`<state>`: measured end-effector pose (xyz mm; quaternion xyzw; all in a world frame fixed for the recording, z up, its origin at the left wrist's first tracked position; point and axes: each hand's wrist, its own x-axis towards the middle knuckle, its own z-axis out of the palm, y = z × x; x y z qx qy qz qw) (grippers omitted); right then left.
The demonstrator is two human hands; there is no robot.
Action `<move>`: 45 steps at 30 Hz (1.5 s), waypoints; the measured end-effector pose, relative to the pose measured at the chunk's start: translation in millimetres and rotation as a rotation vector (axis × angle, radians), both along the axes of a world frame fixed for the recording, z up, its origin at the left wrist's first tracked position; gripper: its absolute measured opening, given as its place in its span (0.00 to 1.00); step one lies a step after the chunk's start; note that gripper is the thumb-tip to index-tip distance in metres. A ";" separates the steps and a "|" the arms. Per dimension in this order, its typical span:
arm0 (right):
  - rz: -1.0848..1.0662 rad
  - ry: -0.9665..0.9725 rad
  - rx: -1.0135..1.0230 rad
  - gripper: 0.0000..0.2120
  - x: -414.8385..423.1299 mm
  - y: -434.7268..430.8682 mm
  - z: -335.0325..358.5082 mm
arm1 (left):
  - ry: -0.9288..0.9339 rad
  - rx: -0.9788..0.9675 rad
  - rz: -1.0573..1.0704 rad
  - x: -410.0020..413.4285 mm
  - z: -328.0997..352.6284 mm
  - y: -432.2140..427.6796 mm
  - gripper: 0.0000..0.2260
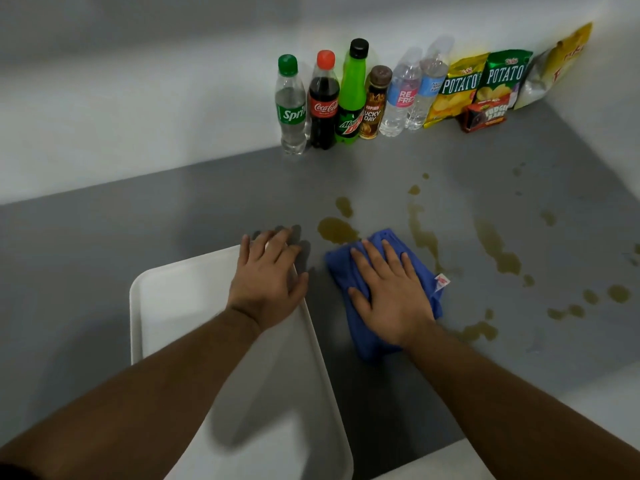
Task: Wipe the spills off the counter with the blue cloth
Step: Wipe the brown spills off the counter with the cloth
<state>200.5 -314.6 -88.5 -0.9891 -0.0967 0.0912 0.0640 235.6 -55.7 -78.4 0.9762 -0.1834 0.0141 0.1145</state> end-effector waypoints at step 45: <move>-0.008 0.013 0.131 0.33 62.9 6.9 10.5 | -0.096 -0.092 0.107 18.1 -14.2 15.0 0.26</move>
